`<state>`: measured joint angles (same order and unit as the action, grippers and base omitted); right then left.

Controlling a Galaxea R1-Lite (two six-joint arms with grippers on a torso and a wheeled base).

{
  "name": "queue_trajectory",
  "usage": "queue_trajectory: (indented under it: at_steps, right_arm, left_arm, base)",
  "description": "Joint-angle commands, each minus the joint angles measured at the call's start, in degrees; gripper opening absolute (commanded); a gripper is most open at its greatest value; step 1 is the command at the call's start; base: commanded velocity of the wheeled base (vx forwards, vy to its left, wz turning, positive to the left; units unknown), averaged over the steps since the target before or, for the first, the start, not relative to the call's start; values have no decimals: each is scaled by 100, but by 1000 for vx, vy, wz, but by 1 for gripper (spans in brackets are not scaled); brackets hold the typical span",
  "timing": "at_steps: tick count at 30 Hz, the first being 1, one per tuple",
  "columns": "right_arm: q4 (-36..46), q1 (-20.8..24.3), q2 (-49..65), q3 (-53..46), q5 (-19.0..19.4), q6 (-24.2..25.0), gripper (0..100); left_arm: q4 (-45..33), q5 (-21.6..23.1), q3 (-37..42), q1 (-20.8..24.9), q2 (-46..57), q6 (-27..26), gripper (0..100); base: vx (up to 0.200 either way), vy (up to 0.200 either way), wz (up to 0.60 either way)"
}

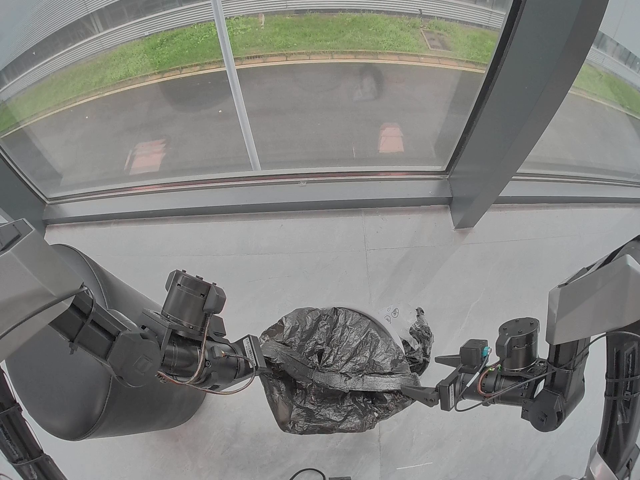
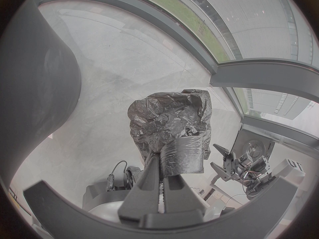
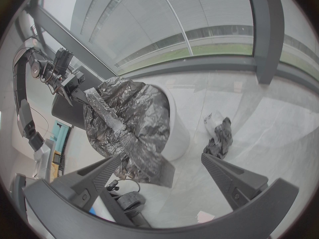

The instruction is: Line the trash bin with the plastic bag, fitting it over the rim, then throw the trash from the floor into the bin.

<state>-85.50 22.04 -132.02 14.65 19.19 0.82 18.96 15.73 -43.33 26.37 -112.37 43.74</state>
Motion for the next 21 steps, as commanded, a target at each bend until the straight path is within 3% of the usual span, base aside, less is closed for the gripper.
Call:
queue_trajectory:
  at_steps: [1,5,12,16,21]
  right_arm:
    - [69,222,239,328,-381,-249,100]
    - [482,819,142,1013,-1980,-512,100]
    - [1844,1698,203,2068,-2262,-996,100]
    - [2222,1980,133,2534,-2613,-1005,100]
    - [2468,2190,80,2841,-2657,-1040,100]
  left_arm:
    - [3,1,0,0,58,3,0]
    - [3,1,0,0,66,3,0]
    - [12,1,0,0,75,12,0]
    - [179,1,43,0,66,12,0]
    - [249,1,52,0,66,12,0]
  base:
    - [0,0,0]
    - [0,0,0]
    - [0,0,0]
    - [0,0,0]
    - [0,0,0]
